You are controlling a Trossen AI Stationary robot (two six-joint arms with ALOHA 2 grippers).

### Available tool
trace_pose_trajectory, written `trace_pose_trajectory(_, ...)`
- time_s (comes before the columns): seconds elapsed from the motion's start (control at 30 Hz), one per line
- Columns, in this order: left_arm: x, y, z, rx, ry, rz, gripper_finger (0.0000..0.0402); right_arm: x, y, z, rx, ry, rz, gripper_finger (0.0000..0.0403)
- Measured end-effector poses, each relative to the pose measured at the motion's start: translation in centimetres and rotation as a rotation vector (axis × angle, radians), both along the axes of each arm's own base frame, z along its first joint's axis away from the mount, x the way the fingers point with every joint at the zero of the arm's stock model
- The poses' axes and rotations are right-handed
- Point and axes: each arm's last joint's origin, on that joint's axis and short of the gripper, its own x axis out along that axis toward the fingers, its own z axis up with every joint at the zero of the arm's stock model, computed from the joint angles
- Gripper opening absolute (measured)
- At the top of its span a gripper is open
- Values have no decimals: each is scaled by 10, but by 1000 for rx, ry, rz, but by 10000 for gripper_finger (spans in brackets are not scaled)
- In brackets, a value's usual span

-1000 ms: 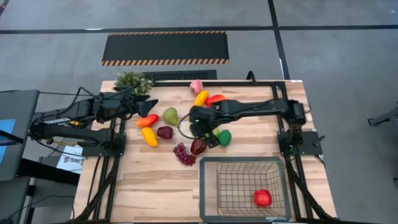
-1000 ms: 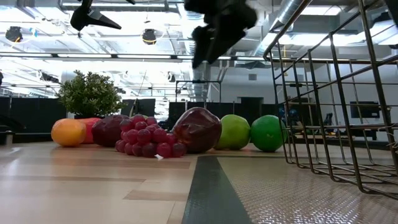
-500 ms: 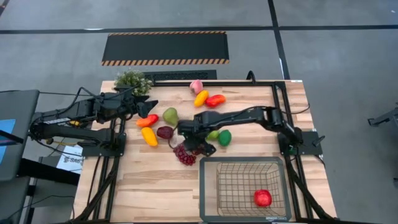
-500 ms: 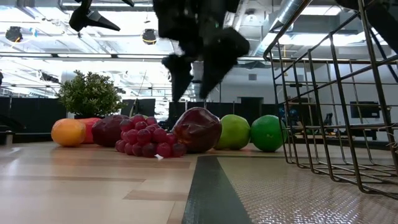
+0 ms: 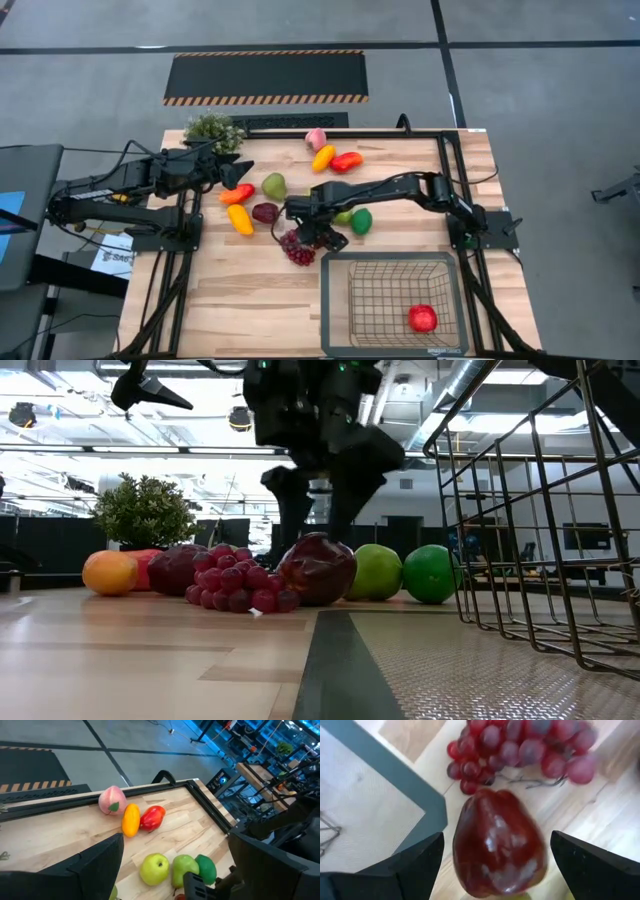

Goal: Build produce basket
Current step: Put the right dark red apple into the wire basket

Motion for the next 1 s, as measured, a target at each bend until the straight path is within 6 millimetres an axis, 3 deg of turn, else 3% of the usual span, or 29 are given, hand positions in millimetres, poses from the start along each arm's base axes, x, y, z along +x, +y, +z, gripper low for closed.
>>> trace_pose_trajectory(0.13,0,0,0,0,0,0,347,0,0,-15,1,-14,1,384)
trace_pose_trajectory(0.47,0,0,0,3,0,6,347,1,-7,-16,-19,-24,-51,381)
trace_pose_trajectory(0.8,0,1,0,13,1,27,347,2,-7,-16,-14,-23,-99,297)
trace_pose_trajectory(1.0,0,1,0,13,1,28,347,0,-7,-9,-1,-13,-175,288)
